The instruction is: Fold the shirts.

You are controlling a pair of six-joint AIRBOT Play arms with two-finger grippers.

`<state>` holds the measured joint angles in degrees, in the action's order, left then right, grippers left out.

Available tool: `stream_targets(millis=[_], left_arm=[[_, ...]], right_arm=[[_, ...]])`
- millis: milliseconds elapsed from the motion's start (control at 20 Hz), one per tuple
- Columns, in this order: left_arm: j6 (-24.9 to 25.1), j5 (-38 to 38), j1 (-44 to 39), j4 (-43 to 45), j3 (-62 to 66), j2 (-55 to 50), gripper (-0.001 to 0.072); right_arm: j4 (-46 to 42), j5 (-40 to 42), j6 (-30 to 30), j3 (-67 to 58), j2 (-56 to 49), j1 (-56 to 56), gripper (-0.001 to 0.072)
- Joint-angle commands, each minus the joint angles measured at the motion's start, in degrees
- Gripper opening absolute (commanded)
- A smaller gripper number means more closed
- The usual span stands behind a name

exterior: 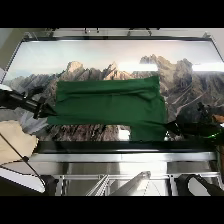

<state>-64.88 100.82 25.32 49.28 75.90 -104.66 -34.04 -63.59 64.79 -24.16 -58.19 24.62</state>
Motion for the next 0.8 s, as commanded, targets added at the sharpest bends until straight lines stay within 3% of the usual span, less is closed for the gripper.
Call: stream_targets(millis=[0,100,200,450,750], left_arm=[[0.55,2.05,4.57,0.02,-3.87,4.09,0.0018],[0.63,2.36,4.94,0.0,-3.28,4.87,0.0018],[0.24,2.43,4.94,-0.39,0.02,4.83,0.0018],[-2.86,-2.38,4.5,-10.34,12.85,0.42,0.0018],[-5.33,-2.95,-1.33,-10.12,31.36,-14.12,0.0016]], right_arm=[[2.97,-2.71,-0.66,-0.04,4.76,-0.09,0.0029],[14.27,-0.85,-6.03,-0.81,5.09,-2.32,0.0029],[19.63,2.99,-8.07,-4.2,3.02,-4.07,0.0029],[20.39,9.03,-9.57,-20.28,-13.55,-11.93,0.0029],[21.27,13.99,-11.96,-38.97,-35.56,-19.32,0.0029]])
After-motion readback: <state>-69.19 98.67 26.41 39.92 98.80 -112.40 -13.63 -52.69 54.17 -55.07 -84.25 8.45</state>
